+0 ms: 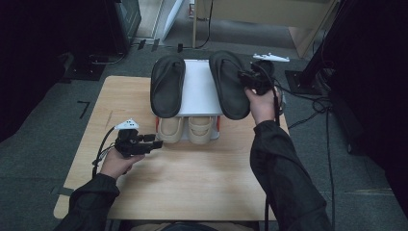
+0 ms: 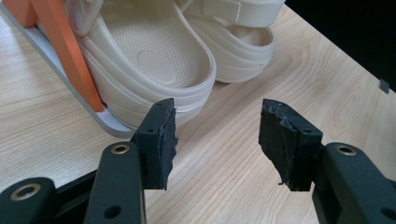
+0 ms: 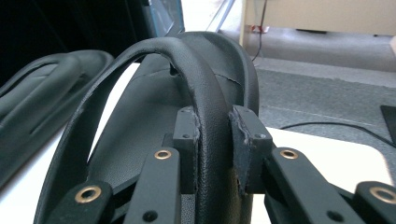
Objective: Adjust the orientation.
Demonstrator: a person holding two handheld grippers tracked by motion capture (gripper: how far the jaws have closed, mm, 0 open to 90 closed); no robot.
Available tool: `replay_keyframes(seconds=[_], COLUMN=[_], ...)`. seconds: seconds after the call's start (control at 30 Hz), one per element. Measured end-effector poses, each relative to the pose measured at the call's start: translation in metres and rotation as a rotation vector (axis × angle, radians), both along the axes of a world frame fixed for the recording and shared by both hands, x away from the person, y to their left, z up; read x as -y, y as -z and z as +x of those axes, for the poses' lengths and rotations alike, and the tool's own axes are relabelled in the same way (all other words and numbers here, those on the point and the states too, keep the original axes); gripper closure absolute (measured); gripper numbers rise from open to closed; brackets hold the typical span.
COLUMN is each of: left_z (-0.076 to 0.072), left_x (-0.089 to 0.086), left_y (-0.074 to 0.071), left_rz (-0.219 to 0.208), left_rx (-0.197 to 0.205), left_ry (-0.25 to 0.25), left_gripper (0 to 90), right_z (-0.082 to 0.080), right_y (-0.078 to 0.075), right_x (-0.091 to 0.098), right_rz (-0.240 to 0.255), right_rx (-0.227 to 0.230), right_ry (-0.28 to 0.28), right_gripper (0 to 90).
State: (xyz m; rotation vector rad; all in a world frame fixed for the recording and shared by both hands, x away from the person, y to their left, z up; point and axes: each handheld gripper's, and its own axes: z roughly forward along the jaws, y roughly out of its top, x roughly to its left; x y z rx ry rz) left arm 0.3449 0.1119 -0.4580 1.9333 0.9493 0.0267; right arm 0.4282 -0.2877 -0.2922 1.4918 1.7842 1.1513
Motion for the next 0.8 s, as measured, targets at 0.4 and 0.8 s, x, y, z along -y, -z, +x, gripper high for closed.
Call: replay_keyframes(seconds=[0.4, 0.8], left_z=[-0.001, -0.001], left_x=[-0.004, -0.006], left_y=[0.0, -0.001], left_rz=[-0.015, -0.021], left_rx=[0.01, 0.017], left_ry=[0.005, 0.005], left_gripper=[46.0, 46.0], right_z=[0.019, 0.028], right_y=[0.013, 0.016], right_x=[-0.044, -0.068], right_rz=[-0.028, -0.017], right_rx=[-0.016, -0.024], right_ry=[-0.012, 0.002], right_gripper=[73.0, 72.7])
